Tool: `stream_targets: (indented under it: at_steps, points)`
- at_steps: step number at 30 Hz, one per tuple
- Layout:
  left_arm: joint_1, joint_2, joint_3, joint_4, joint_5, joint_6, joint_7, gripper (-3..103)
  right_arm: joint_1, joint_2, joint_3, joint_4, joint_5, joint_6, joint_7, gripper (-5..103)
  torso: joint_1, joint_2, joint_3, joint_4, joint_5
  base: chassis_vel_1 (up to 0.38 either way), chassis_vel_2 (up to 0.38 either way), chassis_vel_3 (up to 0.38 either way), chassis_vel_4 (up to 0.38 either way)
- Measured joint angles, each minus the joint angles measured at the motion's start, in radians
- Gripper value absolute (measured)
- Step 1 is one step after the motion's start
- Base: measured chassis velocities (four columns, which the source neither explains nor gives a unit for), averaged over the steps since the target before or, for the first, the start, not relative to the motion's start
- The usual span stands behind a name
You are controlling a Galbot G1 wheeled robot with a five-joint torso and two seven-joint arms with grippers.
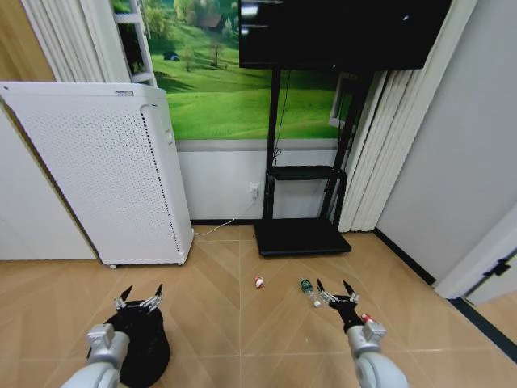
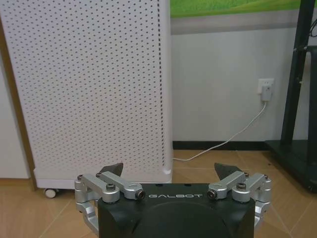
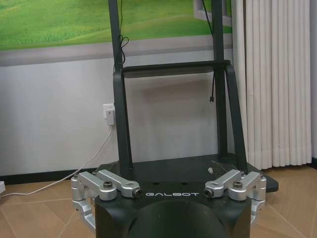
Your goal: Pick up the trash bin and place the garbage on the floor into it.
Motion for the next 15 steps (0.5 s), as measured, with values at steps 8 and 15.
stream_targets:
  at_steps: [8, 15]
  points:
    - [0.153, 0.066, -0.194, 0.047, -0.084, -0.024, 0.083, 100, 0.008, 0.002, -0.002, -0.028, -0.003, 0.001, 0.019, 100, 0.001, 0.004, 0.003, 0.0002, 0.0, 0.0, 0.0, 0.0, 0.0]
    - [0.225, 0.13, -0.272, 0.129, -0.156, -0.061, 0.127, 100, 0.021, 0.0, -0.014, -0.051, -0.005, 0.001, 0.027, 100, 0.001, 0.005, 0.004, 0.0001, -0.0002, 0.0, 0.0, 0.0, 0.0]
